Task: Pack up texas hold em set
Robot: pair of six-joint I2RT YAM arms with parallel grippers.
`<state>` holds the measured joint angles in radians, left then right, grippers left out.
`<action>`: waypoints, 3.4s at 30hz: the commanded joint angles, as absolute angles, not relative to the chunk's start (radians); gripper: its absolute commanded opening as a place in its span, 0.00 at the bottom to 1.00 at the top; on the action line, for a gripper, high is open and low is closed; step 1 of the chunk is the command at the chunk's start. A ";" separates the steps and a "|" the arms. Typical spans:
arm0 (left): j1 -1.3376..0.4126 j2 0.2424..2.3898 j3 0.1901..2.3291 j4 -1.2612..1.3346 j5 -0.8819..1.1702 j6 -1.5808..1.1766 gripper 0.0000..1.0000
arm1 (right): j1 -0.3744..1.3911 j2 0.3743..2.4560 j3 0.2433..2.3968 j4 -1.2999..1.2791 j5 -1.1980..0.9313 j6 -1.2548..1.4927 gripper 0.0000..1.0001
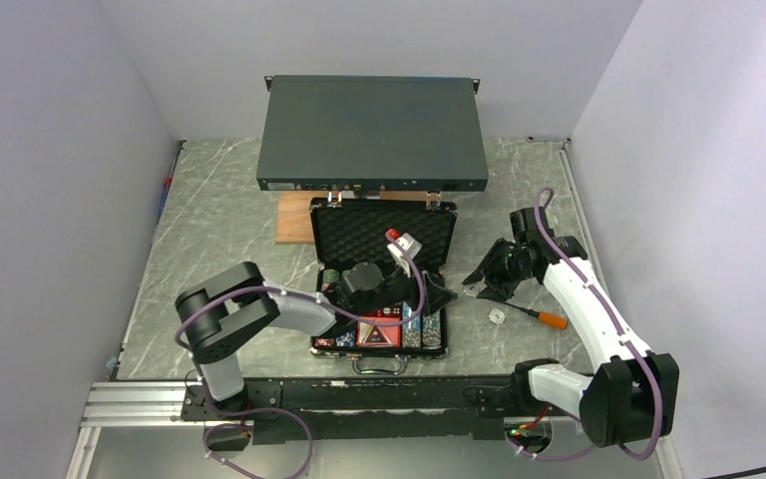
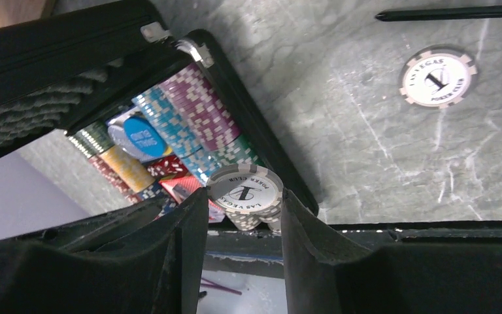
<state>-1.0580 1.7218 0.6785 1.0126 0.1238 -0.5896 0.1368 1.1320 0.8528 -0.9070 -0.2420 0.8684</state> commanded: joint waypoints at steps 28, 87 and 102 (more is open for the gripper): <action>-1.072 1.941 0.897 1.085 0.169 -0.815 0.26 | 0.162 1.046 0.837 -0.890 -0.316 0.935 0.16; -1.238 1.317 0.737 0.311 0.053 -0.136 0.63 | 0.139 1.142 0.733 -0.857 -0.003 0.759 0.88; -1.229 1.070 0.497 0.542 0.013 -0.433 0.68 | 0.126 1.360 0.735 -0.808 0.086 0.769 0.65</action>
